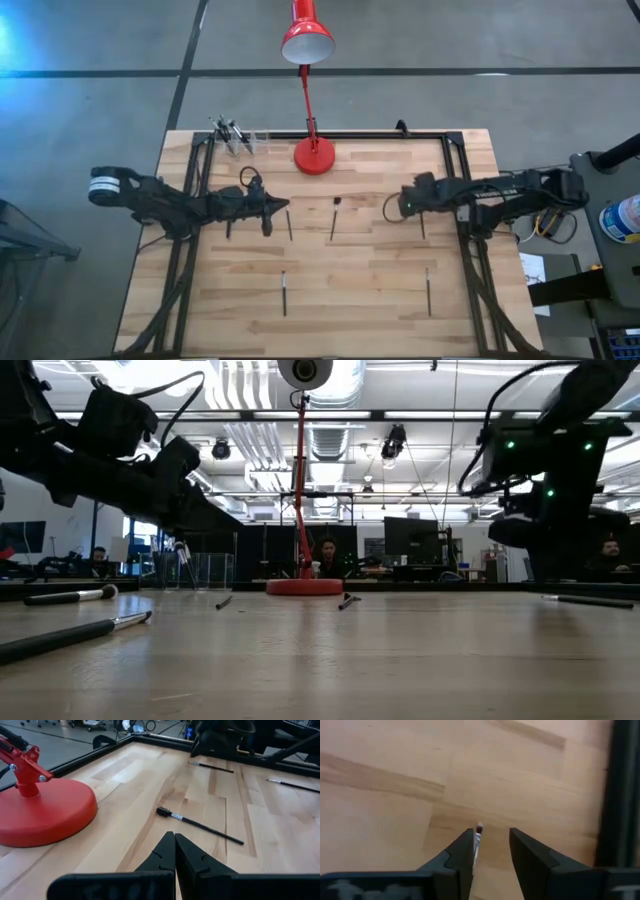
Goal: Pick & Place Makeup Supplies
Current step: Put the makeup brush into the transparent organizer
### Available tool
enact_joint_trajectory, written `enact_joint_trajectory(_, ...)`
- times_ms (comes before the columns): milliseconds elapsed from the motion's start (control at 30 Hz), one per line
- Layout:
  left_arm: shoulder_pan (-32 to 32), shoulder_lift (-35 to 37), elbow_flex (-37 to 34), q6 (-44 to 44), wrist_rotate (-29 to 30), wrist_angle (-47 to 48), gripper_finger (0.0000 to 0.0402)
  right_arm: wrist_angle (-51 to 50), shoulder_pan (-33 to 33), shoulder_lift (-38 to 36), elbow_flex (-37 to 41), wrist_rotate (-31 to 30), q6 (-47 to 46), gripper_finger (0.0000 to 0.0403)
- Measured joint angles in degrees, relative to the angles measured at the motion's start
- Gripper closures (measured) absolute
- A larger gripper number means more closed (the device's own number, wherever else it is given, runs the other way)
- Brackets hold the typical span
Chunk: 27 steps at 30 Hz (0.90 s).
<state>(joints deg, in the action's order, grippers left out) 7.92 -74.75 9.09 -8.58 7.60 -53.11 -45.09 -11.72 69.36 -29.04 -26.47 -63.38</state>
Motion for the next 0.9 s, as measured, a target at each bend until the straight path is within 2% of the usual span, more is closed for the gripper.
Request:
enact_joint_trajectory(100, 0.0, -0.4, 0.2, 0.0, 0.0, -0.1, 0.0401, 4.2, -4.4, 0.0, 1.6, 3.1, 4.8, 0.028)
enact_joint_trajectory(233, 0.0, -0.6, 0.2, 0.0, 0.0, -0.1, 0.0401, 5.2, -7.5, 0.0, 2.5, 4.8, 6.9, 0.0286)
enact_joint_trajectory(500, 0.0, -0.6, 0.2, -0.1, 0.0, 0.0, 0.0401, 8.0, -7.8, 0.0, 3.9, 8.2, 7.3, 0.0312)
enact_joint_trajectory(900, 0.0, -0.6, 0.2, -1.2, 0.0, 0.0, 0.0401, 10.4, -7.8, 0.0, 4.9, 8.6, 8.8, 0.0353)
